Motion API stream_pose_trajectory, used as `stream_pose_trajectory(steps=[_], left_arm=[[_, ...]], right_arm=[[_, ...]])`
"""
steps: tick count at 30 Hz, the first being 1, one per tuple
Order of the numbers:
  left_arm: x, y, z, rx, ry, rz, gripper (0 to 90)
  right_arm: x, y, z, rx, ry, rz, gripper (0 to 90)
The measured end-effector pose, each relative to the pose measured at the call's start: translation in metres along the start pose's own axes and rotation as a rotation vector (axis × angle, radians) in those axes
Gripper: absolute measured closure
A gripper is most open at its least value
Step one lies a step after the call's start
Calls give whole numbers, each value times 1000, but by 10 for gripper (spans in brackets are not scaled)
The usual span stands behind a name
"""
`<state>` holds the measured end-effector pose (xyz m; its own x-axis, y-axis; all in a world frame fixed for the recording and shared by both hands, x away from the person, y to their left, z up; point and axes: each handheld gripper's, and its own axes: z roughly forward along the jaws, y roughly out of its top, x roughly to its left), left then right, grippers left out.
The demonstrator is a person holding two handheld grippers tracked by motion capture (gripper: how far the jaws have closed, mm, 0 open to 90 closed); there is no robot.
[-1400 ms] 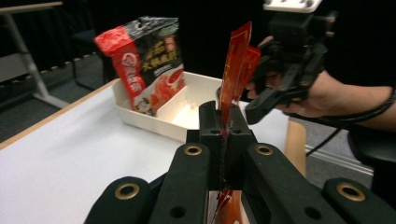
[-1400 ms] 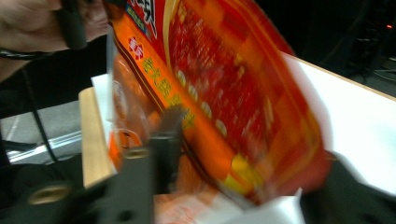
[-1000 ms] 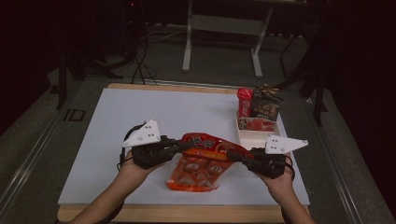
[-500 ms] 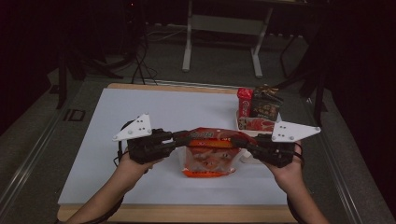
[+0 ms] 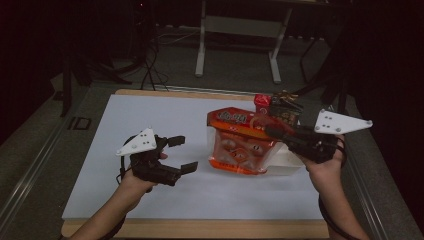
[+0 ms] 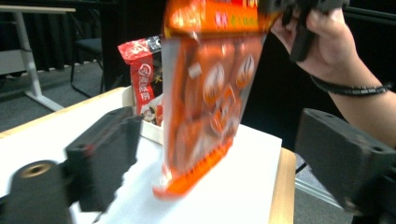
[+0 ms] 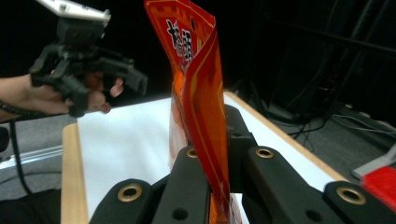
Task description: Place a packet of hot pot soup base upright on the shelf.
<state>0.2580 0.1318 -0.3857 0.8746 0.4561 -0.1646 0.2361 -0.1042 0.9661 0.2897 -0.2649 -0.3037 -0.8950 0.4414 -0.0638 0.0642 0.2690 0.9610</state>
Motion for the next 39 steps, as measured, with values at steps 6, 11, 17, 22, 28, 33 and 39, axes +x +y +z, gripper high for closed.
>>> stream_pose_trajectory(steps=[6,11,17,22,28,33,39], left_arm=[[5,-11,1,37,13,-22,44],[9,-21,0,35,39,-14,25],[12,-36,-1,30,39,-17,24],[12,-49,-3,38,66,20,25],[15,-68,-8,78,79,2,25],[17,-79,-10,80,83,-23,25],[18,-102,-14,102,98,-34,25]], right_arm=[[-14,14,-15,-18,-73,-10,900],[-24,18,-25,-29,-112,4,900],[-39,21,-40,-45,-164,24,900],[-47,20,-51,-43,-200,33,900],[-54,17,-63,-26,-238,41,900],[-59,14,-71,-16,-263,51,900],[-69,3,-75,1,-285,81,900]])
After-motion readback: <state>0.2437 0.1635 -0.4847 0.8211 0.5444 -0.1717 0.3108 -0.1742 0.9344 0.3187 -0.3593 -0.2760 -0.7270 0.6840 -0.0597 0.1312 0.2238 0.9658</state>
